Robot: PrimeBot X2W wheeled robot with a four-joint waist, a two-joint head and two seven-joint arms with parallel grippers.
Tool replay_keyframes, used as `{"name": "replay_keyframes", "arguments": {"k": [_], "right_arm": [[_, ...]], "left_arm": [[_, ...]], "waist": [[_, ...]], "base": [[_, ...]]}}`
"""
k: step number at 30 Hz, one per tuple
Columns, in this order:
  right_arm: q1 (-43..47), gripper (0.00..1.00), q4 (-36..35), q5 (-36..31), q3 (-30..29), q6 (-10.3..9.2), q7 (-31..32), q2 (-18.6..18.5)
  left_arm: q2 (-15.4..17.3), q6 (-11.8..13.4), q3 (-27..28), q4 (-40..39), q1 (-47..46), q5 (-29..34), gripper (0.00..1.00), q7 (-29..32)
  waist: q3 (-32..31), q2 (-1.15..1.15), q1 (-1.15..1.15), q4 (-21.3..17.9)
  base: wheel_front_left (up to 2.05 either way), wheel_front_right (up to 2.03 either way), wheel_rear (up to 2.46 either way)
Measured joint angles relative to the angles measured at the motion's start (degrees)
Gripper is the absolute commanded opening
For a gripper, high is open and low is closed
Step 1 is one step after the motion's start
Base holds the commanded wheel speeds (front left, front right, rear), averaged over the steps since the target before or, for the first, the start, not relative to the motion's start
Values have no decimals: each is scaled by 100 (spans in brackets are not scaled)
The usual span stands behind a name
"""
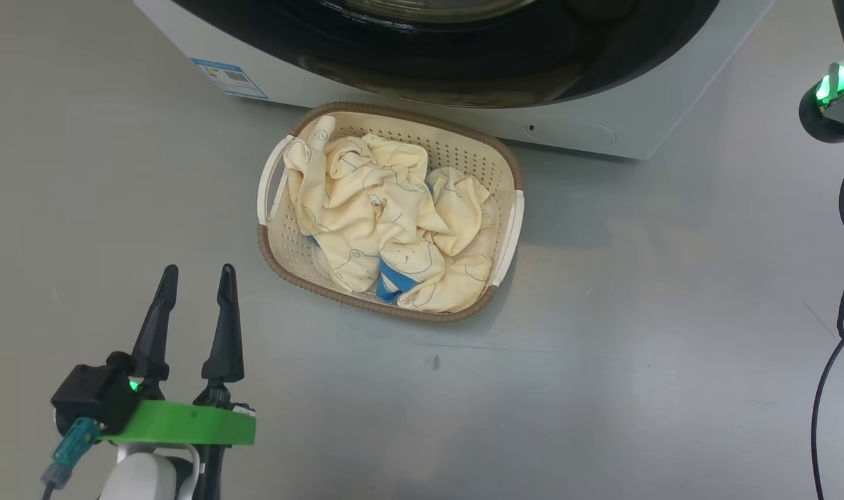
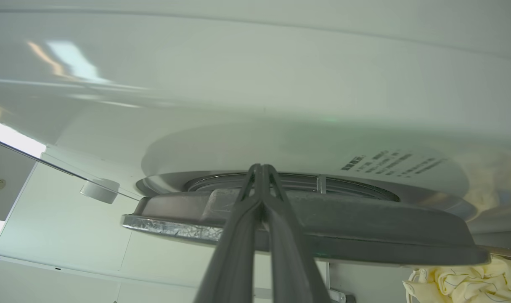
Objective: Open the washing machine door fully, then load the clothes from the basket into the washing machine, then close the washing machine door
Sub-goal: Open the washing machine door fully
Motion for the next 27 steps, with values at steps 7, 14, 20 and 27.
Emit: {"name": "replay_keyframes", "arguments": {"k": [7,14,20,27], "right_arm": [[-177,0,16,-30,63,0,68,30],[-308,0,54,-49,115,0,143,77],[-359,0,132,-103,175,0,193,110],[-461,0,163,-143,186,0,244,97]], "left_arm": [[-2,0,20,-38,-41,-70,100,-1],[-4,0,30,-49,-69,-130,100,0],[-4,0,37,-67,-101,-160,100,-1],[-7,0,33,-74,-115,-166,100,-1]], "waist": [[98,0,0,84],[179,0,0,153],[209,0,0,192],[251,0,0,253]], "base": [[0,0,0],[0,0,0],[0,0,0],[0,0,0]]}}
